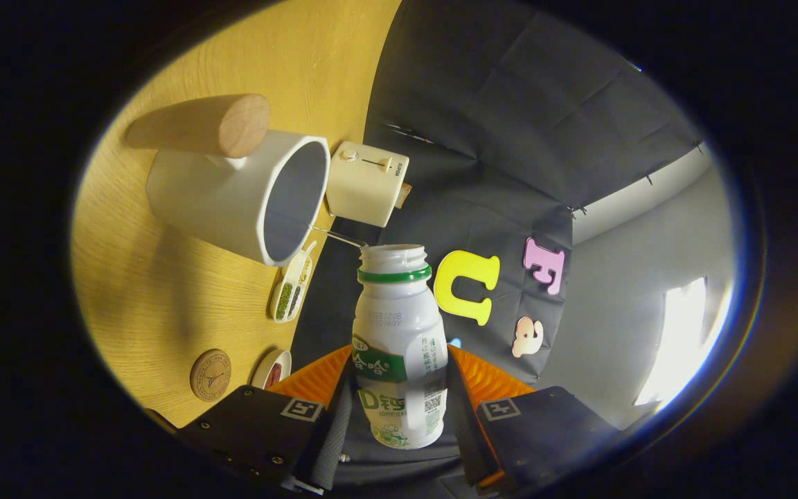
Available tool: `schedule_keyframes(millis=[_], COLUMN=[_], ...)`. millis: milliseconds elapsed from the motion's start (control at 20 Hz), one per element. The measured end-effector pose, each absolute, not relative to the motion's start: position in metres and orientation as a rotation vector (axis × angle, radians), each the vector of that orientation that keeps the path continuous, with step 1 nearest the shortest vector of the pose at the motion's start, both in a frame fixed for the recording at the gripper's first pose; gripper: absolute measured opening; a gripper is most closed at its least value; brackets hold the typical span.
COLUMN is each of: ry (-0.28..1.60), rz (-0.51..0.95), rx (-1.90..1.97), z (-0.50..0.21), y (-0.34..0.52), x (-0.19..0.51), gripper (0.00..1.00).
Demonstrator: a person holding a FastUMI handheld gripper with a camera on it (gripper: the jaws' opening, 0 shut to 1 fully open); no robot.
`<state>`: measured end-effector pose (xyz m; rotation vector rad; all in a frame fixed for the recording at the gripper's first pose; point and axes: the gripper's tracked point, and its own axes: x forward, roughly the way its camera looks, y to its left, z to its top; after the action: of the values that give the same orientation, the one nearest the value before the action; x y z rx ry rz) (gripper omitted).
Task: Take the bottle from table, then pour the juice into the cup, finally place the bottle on the coaster
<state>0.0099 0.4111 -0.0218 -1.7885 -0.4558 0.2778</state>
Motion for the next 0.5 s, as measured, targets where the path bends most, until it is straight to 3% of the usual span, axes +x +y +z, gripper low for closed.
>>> schedule_keyframes(millis=[500], ry=[-0.505], rz=[0.266], rx=[-1.825], z=[-0.0188], y=[0.4143], x=[0.0087], gripper=[0.68])
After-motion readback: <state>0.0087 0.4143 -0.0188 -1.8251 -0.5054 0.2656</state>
